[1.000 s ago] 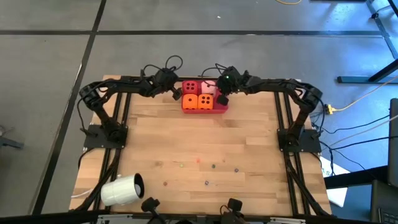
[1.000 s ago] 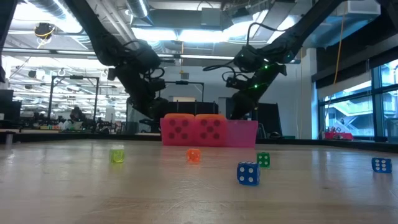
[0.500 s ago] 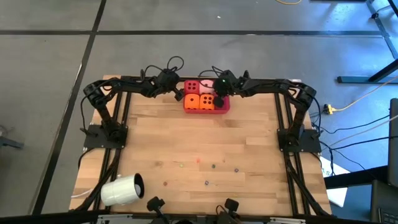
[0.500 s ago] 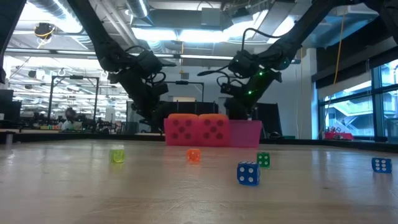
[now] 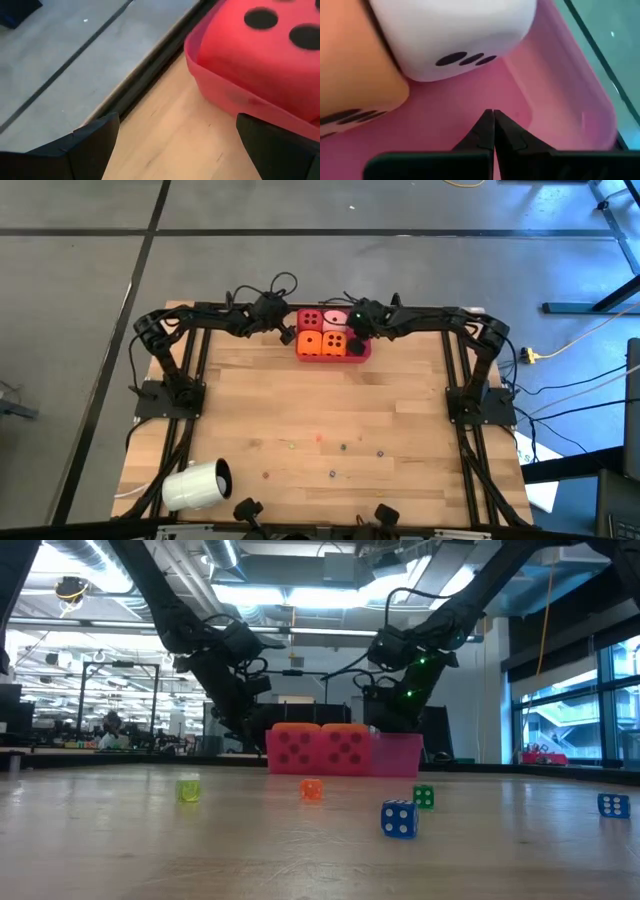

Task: Pick & Place Dice
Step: Put the right small blue dice into the red container

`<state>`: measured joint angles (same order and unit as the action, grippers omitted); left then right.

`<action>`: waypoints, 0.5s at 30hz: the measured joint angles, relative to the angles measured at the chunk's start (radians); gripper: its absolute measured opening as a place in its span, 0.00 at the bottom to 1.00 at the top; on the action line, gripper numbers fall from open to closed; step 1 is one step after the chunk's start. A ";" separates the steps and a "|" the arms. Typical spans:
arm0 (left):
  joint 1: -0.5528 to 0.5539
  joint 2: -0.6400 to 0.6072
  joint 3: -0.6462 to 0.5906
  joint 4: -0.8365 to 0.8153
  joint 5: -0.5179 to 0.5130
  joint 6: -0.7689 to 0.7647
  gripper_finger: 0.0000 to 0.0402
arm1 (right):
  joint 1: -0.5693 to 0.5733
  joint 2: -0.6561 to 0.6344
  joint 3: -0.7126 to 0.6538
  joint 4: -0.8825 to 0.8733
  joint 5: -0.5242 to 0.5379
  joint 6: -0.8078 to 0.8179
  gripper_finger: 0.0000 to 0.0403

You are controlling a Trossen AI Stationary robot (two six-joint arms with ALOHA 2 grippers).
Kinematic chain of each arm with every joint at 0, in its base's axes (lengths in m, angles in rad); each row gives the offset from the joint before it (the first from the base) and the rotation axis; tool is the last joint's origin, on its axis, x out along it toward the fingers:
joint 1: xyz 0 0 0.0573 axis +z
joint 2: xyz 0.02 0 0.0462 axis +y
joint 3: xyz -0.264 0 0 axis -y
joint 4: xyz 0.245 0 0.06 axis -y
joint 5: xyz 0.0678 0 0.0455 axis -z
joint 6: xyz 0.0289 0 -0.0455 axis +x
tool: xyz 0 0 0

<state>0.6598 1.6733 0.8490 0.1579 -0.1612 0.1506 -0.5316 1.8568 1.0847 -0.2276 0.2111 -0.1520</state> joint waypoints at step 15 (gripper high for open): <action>-0.099 -0.341 -0.071 -0.151 0.028 0.002 1.00 | 0.262 -0.421 0.000 -0.298 0.009 0.135 0.00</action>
<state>0.5609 1.3325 0.7782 0.0068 -0.1328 0.1522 -0.2692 1.4361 1.0847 -0.5252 0.2201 -0.0168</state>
